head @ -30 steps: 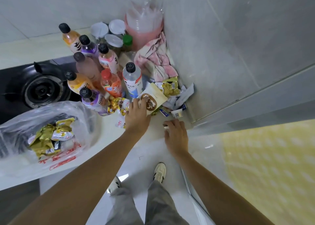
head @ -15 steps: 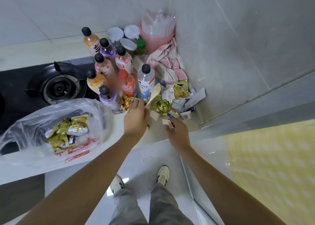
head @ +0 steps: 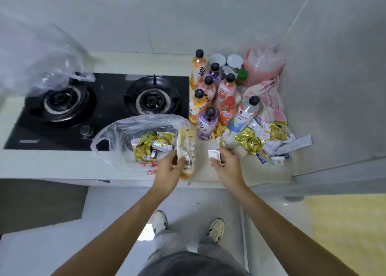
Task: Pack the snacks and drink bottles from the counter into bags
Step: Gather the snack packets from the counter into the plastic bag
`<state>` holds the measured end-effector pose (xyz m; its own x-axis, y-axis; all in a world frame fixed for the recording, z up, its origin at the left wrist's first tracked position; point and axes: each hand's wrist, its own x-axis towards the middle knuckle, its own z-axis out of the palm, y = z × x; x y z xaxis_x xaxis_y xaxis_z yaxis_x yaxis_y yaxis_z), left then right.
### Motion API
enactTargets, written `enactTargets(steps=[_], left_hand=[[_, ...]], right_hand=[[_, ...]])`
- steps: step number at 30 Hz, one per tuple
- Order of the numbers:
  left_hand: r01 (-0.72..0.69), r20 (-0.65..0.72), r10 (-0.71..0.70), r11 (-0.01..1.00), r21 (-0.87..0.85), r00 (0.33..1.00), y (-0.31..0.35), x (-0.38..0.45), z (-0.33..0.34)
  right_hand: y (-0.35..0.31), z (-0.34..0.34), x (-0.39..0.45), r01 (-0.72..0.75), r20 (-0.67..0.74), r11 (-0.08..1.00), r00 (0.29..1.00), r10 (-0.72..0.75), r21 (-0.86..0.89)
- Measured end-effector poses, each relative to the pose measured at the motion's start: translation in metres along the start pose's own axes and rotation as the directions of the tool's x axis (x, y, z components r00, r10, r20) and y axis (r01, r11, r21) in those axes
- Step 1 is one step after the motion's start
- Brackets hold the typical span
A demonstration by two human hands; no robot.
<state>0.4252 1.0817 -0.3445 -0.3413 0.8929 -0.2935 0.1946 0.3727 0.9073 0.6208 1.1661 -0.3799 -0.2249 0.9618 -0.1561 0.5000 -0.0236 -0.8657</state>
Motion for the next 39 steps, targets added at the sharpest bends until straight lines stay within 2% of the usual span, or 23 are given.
enactTargets(steps=[2, 4, 5, 10, 15, 18, 22, 26, 29, 31, 33, 34, 36, 39], left_hand=[[0.046, -0.027, -0.047, 0.998, -0.039, 0.999, 0.002, -0.001, -0.007], [0.127, -0.139, -0.15, 0.978, -0.165, 0.979, -0.012, -0.013, -0.065], [0.165, -0.139, -0.193, 0.967, -0.195, 0.971, -0.01, -0.011, -0.067], [0.277, -0.198, -0.317, 0.939, -0.203, 0.928, -0.018, -0.004, -0.102], [0.316, -0.246, -0.399, 0.895, -0.316, 0.883, -0.03, 0.018, -0.123], [0.328, -0.275, -0.445, 0.864, -0.382, 0.852, -0.035, 0.04, -0.128], [0.322, -0.238, -0.435, 0.859, -0.397, 0.868, -0.04, 0.061, -0.126], [0.307, -0.25, -0.351, 0.931, -0.199, 0.903, -0.05, 0.072, -0.128], [0.2, -0.254, -0.159, 0.97, 0.142, 0.954, -0.047, 0.071, -0.128], [0.076, -0.222, 0.017, 0.912, 0.403, 0.975, -0.047, 0.073, -0.132], [-0.051, -0.116, 0.146, 0.81, 0.584, 0.982, -0.046, 0.08, -0.138], [-0.095, -0.037, 0.154, 0.762, 0.641, 0.987, -0.046, 0.085, -0.14], [-0.123, 0.108, 0.066, 0.686, 0.717, 0.992, -0.047, 0.092, -0.142], [-0.136, 0.197, -0.044, 0.579, 0.804, 0.979, -0.05, 0.096, -0.137]], right_hand=[[-0.005, 0.007, 0.004, -0.007, 0.025, 1.0, 1.0, 0.007, -0.011], [-0.045, 0.062, 0.006, 0.054, 0.119, 0.998, 0.992, -0.049, -0.037], [-0.051, 0.064, 0.008, 0.053, 0.119, 0.998, 0.992, -0.049, -0.035], [-0.088, 0.113, 0.023, 0.063, 0.185, 0.992, 0.982, -0.043, -0.108], [-0.108, 0.155, 0.042, 0.014, 0.201, 0.95, 0.978, 0.052, -0.312], [-0.111, 0.173, 0.054, 0.0, 0.178, 0.94, 0.982, 0.064, -0.34], [-0.11, 0.187, 0.067, -0.023, 0.144, 0.932, 0.986, 0.08, -0.362], [-0.107, 0.187, 0.069, -0.054, 0.11, 0.92, 0.989, 0.104, -0.388], [-0.105, 0.176, 0.067, -0.031, 0.093, 0.906, 0.993, 0.078, -0.421], [-0.105, 0.171, 0.065, 0.032, 0.129, 0.91, 0.991, 0.024, -0.413], [-0.107, 0.168, 0.062, 0.11, 0.191, 0.921, 0.981, -0.04, -0.374], [-0.107, 0.167, 0.061, 0.142, 0.218, 0.922, 0.974, -0.065, -0.36], [-0.107, 0.167, 0.06, 0.182, 0.256, 0.921, 0.962, -0.094, -0.345], [-0.106, 0.169, 0.063, 0.2, 0.306, 0.9, 0.949, -0.08, -0.387]])
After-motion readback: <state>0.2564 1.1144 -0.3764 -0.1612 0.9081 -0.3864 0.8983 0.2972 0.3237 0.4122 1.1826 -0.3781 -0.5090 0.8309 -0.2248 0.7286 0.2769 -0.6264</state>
